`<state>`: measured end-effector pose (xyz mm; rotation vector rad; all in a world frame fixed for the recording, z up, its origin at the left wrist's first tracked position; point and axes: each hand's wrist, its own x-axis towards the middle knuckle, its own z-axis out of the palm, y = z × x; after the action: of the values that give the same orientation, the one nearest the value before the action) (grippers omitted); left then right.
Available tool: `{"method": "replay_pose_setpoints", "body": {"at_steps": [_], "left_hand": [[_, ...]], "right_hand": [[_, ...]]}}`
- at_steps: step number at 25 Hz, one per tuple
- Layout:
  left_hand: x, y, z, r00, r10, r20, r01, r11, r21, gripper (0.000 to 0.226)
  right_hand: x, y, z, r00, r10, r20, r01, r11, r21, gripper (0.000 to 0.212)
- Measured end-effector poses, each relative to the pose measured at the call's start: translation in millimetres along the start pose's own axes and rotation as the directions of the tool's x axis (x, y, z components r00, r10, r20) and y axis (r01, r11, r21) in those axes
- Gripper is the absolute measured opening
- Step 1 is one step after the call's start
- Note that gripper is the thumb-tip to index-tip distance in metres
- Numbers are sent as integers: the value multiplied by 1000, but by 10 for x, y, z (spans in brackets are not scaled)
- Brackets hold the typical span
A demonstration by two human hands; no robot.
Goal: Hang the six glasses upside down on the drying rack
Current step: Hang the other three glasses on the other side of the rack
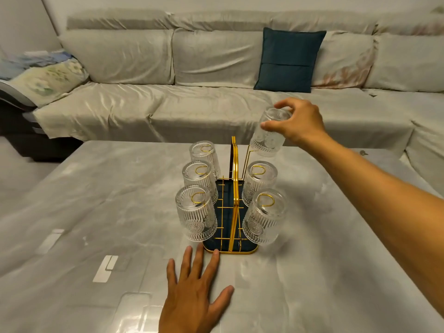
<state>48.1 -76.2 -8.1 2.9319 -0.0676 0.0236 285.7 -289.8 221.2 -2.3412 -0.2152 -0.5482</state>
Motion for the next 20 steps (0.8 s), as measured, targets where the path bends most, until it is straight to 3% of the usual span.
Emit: {"method": "replay_pose_setpoints", "body": {"at_steps": [1, 4, 6, 11, 20], "left_hand": [[0, 5, -22, 1000, 2, -28, -2, 1000, 20, 83], [-14, 43, -117, 994, -10, 106, 11, 1000, -7, 77], [7, 35, -112, 995, 15, 102, -18, 999, 30, 76], [-10, -8, 3, 998, 23, -64, -21, 999, 29, 77], [8, -26, 62, 989, 34, -142, -29, 999, 34, 75]], "right_hand": [[26, -29, 71, 1000, -6, 20, 6, 1000, -27, 60], [56, -13, 273, 998, -3, 65, 6, 999, -49, 57], [51, 44, 395, 995, 1, 96, 7, 997, -82, 55], [1, 137, 589, 986, 16, 168, 4, 993, -115, 55], [-35, 213, 775, 966, 61, 253, -18, 985, -170, 55]]}}
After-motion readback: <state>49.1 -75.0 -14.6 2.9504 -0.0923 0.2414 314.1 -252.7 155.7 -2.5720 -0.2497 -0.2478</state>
